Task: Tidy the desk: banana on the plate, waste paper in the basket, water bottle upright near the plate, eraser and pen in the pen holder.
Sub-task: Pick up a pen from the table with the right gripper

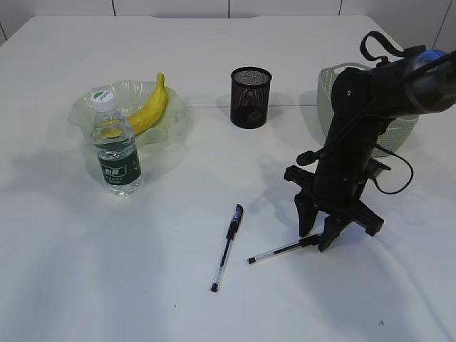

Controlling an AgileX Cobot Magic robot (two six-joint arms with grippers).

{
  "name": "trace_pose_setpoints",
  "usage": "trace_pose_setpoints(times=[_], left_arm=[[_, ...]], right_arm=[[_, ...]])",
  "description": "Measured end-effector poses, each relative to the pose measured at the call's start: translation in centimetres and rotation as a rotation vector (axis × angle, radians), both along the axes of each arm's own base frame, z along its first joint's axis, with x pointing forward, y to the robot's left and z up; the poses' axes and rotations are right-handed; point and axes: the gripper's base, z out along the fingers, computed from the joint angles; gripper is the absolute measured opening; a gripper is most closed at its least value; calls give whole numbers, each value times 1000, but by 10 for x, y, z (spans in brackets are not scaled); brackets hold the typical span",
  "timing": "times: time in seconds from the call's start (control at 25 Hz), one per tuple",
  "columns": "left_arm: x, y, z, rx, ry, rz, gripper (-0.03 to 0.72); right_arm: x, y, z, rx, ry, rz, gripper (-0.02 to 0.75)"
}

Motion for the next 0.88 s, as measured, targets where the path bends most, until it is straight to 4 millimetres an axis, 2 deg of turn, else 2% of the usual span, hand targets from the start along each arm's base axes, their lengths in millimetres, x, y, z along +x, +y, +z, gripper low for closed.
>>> trace_pose_setpoints(times=[0.88], left_arm=[[-1, 1, 0, 1, 5, 16, 244]], right_arm=[[0, 0, 0, 0, 0, 0, 297]])
